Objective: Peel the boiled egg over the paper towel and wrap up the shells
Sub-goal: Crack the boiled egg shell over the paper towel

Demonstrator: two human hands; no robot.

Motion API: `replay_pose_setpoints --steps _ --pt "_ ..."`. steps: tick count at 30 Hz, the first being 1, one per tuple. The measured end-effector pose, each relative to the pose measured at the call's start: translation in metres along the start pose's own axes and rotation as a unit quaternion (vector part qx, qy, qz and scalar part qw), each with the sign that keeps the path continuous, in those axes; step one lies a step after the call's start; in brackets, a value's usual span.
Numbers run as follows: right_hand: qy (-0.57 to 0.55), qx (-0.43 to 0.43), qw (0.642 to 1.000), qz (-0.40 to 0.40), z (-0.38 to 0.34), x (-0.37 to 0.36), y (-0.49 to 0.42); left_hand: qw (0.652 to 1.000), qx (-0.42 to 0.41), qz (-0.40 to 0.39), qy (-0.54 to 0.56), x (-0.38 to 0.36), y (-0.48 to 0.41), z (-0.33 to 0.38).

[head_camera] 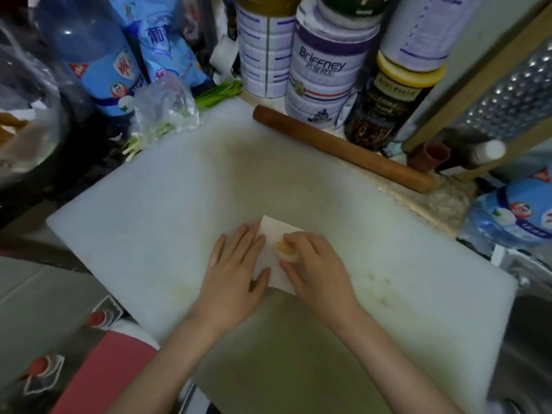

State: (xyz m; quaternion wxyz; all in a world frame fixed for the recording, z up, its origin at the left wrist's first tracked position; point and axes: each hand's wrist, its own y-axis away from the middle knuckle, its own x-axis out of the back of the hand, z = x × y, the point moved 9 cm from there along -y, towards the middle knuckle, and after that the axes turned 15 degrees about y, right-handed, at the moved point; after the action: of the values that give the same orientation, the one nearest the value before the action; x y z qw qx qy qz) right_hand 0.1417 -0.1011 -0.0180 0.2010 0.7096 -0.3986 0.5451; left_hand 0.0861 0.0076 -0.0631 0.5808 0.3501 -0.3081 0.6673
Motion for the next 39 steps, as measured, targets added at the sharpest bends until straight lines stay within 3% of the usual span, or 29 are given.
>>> replay_pose_setpoints --steps 8,17,25,28,33,39 --pt "-0.010 -0.043 0.999 0.002 0.003 0.007 0.005 0.999 -0.028 0.023 -0.005 0.008 -0.001 0.004" --pt "0.010 -0.114 0.993 -0.020 -0.005 0.003 0.000 0.998 -0.046 -0.038 -0.019 0.016 -0.010 0.002" --pt "0.073 -0.107 0.990 -0.052 -0.009 -0.005 -0.002 0.997 -0.058 -0.044 -0.020 0.019 -0.012 0.002" --pt "0.074 -0.067 0.992 -0.078 -0.013 -0.007 -0.007 0.997 -0.054 -0.043 -0.019 0.018 -0.012 0.001" --pt "-0.011 -0.043 0.999 -0.028 -0.017 0.011 -0.012 0.998 -0.031 -0.042 0.018 0.013 -0.010 -0.002" --pt "-0.019 -0.031 0.999 -0.005 -0.016 0.007 -0.004 0.999 -0.017 -0.028 0.034 0.014 -0.011 -0.002"
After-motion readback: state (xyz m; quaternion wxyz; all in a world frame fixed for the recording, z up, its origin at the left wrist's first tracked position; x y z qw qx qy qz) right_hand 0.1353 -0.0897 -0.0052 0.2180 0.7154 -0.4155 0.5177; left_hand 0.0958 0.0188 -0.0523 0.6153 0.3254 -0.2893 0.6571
